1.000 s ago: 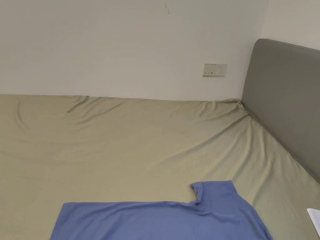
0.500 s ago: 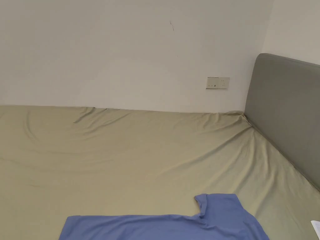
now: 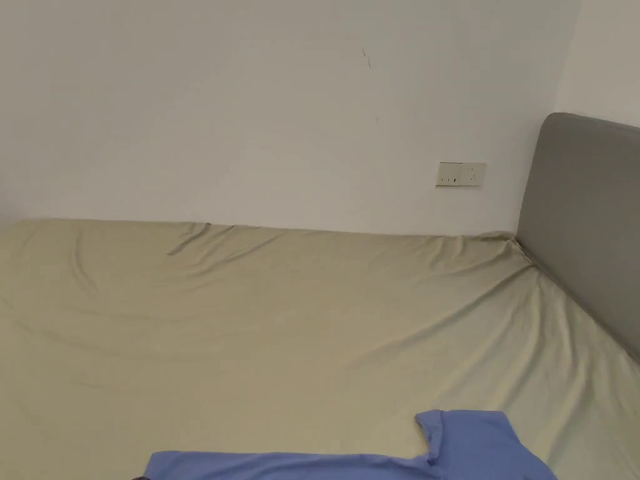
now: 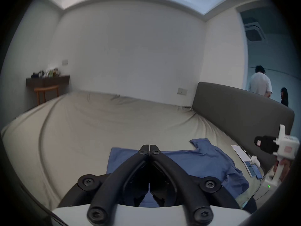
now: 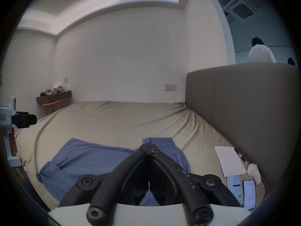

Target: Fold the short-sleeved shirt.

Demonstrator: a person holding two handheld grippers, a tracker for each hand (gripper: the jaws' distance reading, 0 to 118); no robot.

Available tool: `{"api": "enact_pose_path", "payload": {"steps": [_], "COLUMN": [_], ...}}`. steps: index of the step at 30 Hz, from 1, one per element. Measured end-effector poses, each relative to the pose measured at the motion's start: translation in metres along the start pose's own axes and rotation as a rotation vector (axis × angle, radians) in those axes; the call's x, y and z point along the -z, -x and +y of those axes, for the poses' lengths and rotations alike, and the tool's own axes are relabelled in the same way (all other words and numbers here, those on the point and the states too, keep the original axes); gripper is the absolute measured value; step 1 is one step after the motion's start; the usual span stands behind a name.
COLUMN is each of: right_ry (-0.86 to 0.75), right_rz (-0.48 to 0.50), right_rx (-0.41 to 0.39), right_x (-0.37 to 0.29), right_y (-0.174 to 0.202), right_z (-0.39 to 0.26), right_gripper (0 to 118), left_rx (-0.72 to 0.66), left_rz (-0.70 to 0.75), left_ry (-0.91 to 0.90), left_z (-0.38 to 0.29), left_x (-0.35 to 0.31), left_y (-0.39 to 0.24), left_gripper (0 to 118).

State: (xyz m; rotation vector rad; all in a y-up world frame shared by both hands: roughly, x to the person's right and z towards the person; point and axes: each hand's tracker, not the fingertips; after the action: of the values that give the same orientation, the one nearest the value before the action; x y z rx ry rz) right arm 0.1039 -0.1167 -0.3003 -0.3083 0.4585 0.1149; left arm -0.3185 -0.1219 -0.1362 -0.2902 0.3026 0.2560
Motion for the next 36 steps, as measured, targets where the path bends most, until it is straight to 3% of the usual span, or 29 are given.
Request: {"api": "enact_pose_path", "payload": {"steps": [1,2,3,4,5,6,7,9,13,14,17,18,19,21,22,23,25,28,32,34,35,36], "right_ry": [0.012,0.016,0.018,0.026,0.029,0.034,0.042,0.064,0.132,0.142,0.179,0.195,0.211,0.235,0.266,0.317,0.378,0.527,0.667,0.733,0.740,0.716], "right_rz": [0.002,-0.002,-0.008,-0.014,-0.020,-0.026,-0.031,-0.040,-0.067,-0.074,-0.091,-0.095,-0.092,-0.100,-0.085,-0.069,-0.038,-0.089,-0.201,-0.187,-0.178,-0.182], "right_rx": [0.005,0.010,0.015,0.018,0.020,0.023,0.026,0.028,0.030,0.033,0.047,0.057,0.064,0.069,0.084,0.097,0.145,0.167,0.195,0.244,0.259,0.237], "right_x": [0.005,0.009,0.013,0.018,0.022,0.027,0.030,0.040,0.056,0.058,0.070,0.077,0.084,0.108,0.124,0.143,0.186,0.251,0.304,0.318,0.319,0.316], "right_y": [-0.002,-0.004,-0.008,-0.011,-0.013,-0.015,-0.017,-0.019,-0.026,-0.028,-0.036,-0.039,-0.042,-0.048,-0.054,-0.062,-0.077,-0.105,-0.129,-0.136,-0.137,-0.135], "right_z": [-0.001,-0.001,-0.001,-0.001,-0.001,-0.001,-0.002,-0.006,-0.021,-0.024,-0.033,-0.034,-0.035,-0.033,-0.032,-0.031,-0.032,-0.042,-0.054,-0.059,-0.060,-0.056], "right_gripper": [2,2,2,2,2,2,2,2,2,2,2,6,22,69,99,118,118,118,88,85,78,54], "left_rx": [-0.028,-0.053,-0.075,-0.084,-0.083,-0.085,-0.080,-0.058,-0.011,0.000,0.044,0.024,-0.005,-0.026,-0.037,-0.051,-0.039,-0.010,-0.035,-0.024,-0.023,-0.019], "left_rz": [0.013,0.028,0.079,0.121,0.124,0.125,0.133,0.152,0.227,0.248,0.302,0.277,0.254,0.218,0.191,0.175,0.184,0.177,0.162,0.159,0.159,0.158], "left_ry": [0.025,0.045,0.078,0.114,0.154,0.191,0.258,0.289,0.554,0.599,0.609,0.587,0.568,0.564,0.558,0.556,0.541,0.512,0.486,0.483,0.483,0.484], "left_z": [0.004,0.009,0.016,0.022,0.026,0.025,0.026,0.024,-0.005,-0.015,-0.029,-0.035,-0.035,-0.031,-0.028,-0.025,-0.021,-0.016,-0.014,-0.013,-0.013,-0.013], "left_x": [0.017,0.032,0.056,0.080,0.101,0.128,0.155,0.192,0.266,0.277,0.288,0.285,0.284,0.281,0.272,0.269,0.262,0.252,0.244,0.239,0.238,0.238], "left_y": [0.007,0.014,0.021,0.029,0.035,0.046,0.053,0.062,0.073,0.078,0.080,0.083,0.083,0.085,0.079,0.077,0.071,0.066,0.070,0.061,0.060,0.059], "left_gripper": [0,12,38,85,115,118,110,110,107,101,66,62,55,33,1,1,1,1,1,1,1,1]}}
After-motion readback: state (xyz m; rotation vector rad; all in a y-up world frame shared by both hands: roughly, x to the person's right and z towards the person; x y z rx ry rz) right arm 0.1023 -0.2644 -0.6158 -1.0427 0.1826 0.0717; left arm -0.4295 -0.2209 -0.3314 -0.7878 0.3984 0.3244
